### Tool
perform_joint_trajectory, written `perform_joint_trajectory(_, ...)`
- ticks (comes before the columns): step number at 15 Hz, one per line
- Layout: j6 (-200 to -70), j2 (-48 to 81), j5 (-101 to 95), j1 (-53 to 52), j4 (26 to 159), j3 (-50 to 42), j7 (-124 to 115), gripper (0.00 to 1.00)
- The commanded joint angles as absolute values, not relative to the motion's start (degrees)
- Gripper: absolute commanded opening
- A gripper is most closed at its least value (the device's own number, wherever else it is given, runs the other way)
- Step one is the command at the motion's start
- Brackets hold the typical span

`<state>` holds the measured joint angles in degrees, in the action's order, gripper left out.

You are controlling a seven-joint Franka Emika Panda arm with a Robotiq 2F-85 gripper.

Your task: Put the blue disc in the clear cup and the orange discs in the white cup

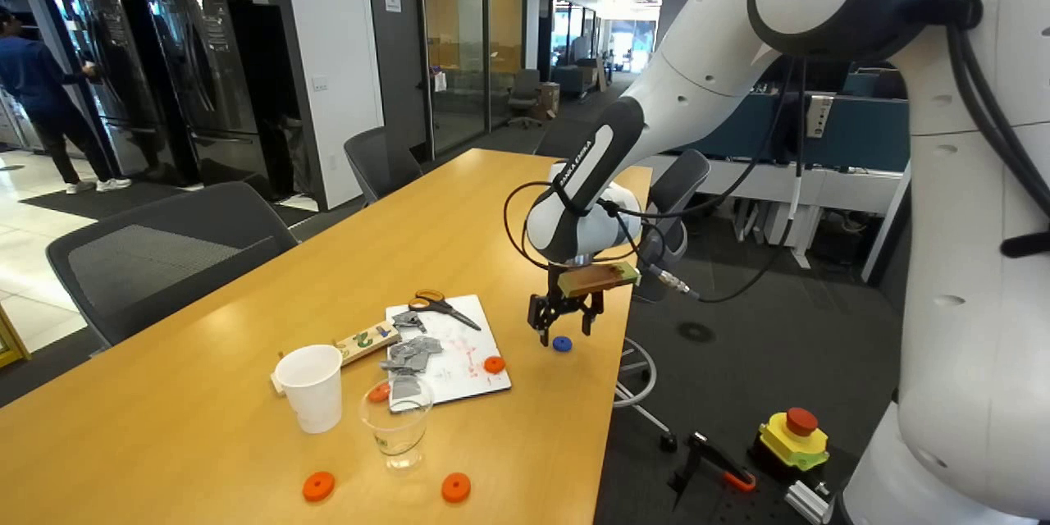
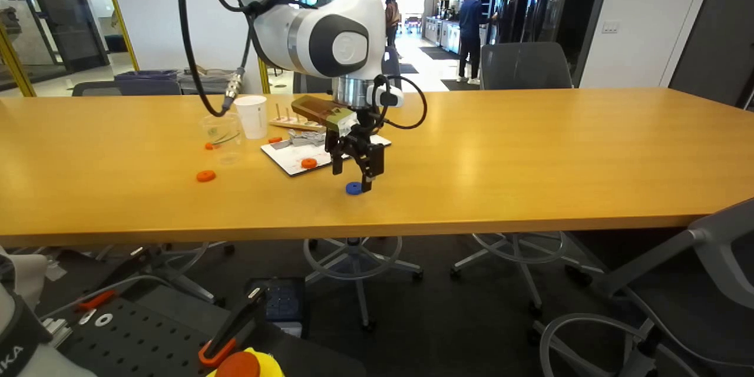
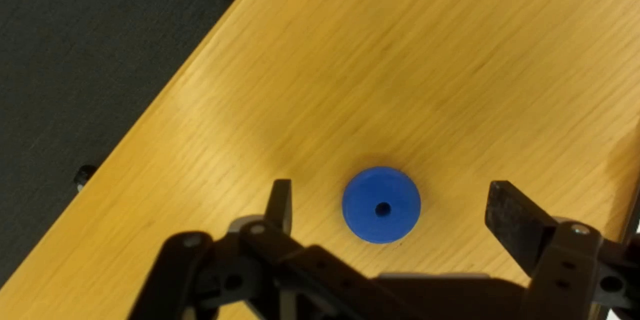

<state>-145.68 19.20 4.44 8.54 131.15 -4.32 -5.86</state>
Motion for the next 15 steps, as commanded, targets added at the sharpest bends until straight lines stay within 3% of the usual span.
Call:
perform_joint_trajectory(1,-145.58,21.21,6.18,8.91,128.72,-4.38,-3.39,1.00)
perform_joint_trajectory(12,-145.35,22.63,5.92,9.21,127.50,-4.20,-1.96,1.00)
perform_joint_trajectory(13,-145.54,22.54,5.81,9.18,127.67,-4.20,-1.67,0.75)
perform_joint_trajectory(15,-145.48,22.62,5.65,9.14,127.54,-4.19,-1.10,0.66)
